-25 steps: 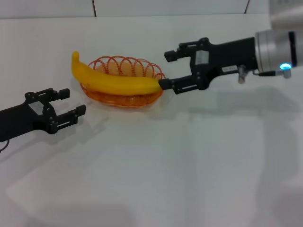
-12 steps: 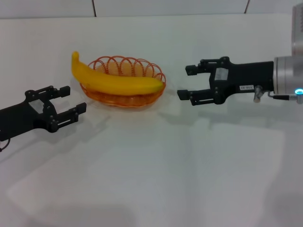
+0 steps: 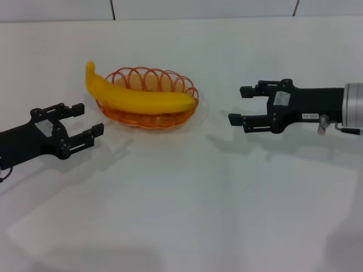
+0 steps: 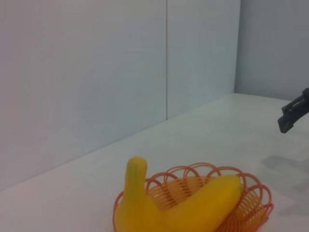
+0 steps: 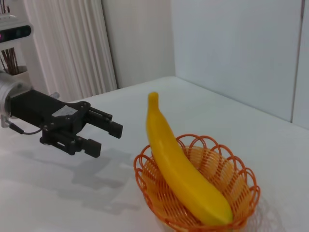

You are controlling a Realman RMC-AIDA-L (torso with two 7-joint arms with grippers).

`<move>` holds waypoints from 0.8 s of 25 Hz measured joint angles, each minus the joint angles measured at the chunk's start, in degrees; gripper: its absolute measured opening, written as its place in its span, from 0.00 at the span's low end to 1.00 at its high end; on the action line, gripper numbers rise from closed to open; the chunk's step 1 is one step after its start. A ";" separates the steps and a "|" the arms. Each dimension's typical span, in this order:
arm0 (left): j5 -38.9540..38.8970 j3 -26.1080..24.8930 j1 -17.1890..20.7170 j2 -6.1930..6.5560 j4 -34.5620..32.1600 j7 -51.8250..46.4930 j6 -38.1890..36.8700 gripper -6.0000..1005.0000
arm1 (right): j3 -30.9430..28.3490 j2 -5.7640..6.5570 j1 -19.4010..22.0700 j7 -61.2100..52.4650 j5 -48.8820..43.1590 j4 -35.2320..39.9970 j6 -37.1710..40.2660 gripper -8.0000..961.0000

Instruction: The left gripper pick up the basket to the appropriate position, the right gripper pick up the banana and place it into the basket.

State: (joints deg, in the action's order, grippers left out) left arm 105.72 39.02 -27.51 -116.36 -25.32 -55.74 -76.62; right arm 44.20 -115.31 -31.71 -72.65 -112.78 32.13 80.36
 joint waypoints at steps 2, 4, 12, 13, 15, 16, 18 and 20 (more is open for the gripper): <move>0.00 0.00 0.00 0.00 0.01 0.01 -0.03 0.67 | -0.36 0.00 0.27 0.78 0.07 -0.42 0.27 0.82; 0.00 0.00 0.00 0.00 0.01 0.02 -0.03 0.67 | -0.70 0.00 0.41 1.51 0.20 -1.10 0.48 0.82; 0.00 0.02 0.00 0.00 0.01 0.02 0.00 0.67 | -3.96 -0.09 1.51 4.10 0.55 -2.93 1.46 0.82; 0.00 0.02 0.00 0.00 0.01 0.02 0.00 0.67 | -4.64 -0.21 1.75 4.59 0.62 -3.05 1.57 0.82; 0.00 0.00 0.00 0.00 0.05 0.05 0.04 0.67 | -5.60 -0.47 2.03 5.45 0.63 -3.57 1.85 0.82; 0.01 0.00 0.01 0.00 0.07 0.08 0.07 0.67 | -6.10 -0.55 2.07 5.88 0.64 -4.04 2.03 0.82; 0.01 0.00 0.05 0.00 0.11 0.12 0.14 0.67 | -7.60 -0.71 2.10 6.79 0.65 -5.22 2.21 0.82; 0.00 0.00 0.06 0.00 0.11 0.12 0.19 0.67 | -9.05 -0.95 2.10 7.55 0.67 -6.15 2.21 0.82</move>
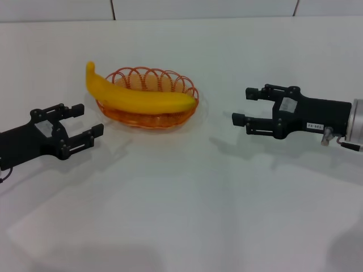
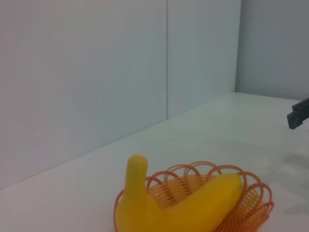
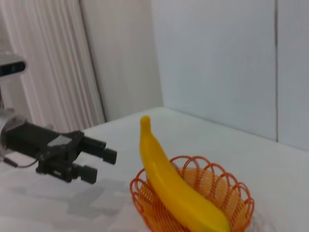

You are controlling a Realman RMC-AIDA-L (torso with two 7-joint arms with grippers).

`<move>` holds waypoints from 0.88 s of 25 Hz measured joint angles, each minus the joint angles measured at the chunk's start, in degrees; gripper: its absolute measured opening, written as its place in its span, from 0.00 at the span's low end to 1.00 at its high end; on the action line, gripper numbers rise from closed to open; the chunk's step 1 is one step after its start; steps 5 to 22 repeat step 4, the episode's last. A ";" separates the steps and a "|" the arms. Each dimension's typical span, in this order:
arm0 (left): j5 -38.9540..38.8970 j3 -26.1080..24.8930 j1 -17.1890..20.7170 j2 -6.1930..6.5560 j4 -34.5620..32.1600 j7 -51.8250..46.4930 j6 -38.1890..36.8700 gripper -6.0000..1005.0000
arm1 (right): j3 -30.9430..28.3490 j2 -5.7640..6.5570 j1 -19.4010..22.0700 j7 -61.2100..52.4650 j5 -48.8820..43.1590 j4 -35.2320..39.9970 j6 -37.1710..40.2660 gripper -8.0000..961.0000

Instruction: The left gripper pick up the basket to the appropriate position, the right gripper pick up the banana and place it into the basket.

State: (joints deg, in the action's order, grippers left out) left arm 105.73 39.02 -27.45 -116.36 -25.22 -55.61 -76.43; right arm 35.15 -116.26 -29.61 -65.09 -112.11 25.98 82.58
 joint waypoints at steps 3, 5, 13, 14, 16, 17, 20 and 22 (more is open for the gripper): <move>0.00 0.00 0.07 -0.03 0.00 0.00 0.06 0.67 | -2.56 -0.21 0.11 1.54 0.02 -2.01 0.02 0.82; 0.00 0.00 0.13 -0.05 0.00 0.00 0.09 0.67 | -3.46 -0.22 0.20 2.13 0.03 -2.70 0.02 0.82; 0.00 0.00 0.13 -0.05 0.00 0.00 0.09 0.67 | -3.46 -0.22 0.20 2.13 0.03 -2.70 0.02 0.82; 0.00 0.00 0.13 -0.05 0.00 0.00 0.09 0.67 | -3.46 -0.22 0.20 2.13 0.03 -2.70 0.02 0.82; 0.00 0.00 0.13 -0.05 0.00 0.00 0.09 0.67 | -3.46 -0.22 0.20 2.13 0.03 -2.70 0.02 0.82; 0.00 0.00 0.13 -0.05 0.00 0.00 0.09 0.67 | -3.46 -0.22 0.20 2.13 0.03 -2.70 0.02 0.82; 0.00 0.00 0.13 -0.05 0.00 0.00 0.09 0.67 | -3.46 -0.22 0.20 2.13 0.03 -2.70 0.02 0.82; 0.00 0.00 0.13 -0.05 0.00 0.00 0.09 0.67 | -3.46 -0.22 0.20 2.13 0.03 -2.70 0.02 0.82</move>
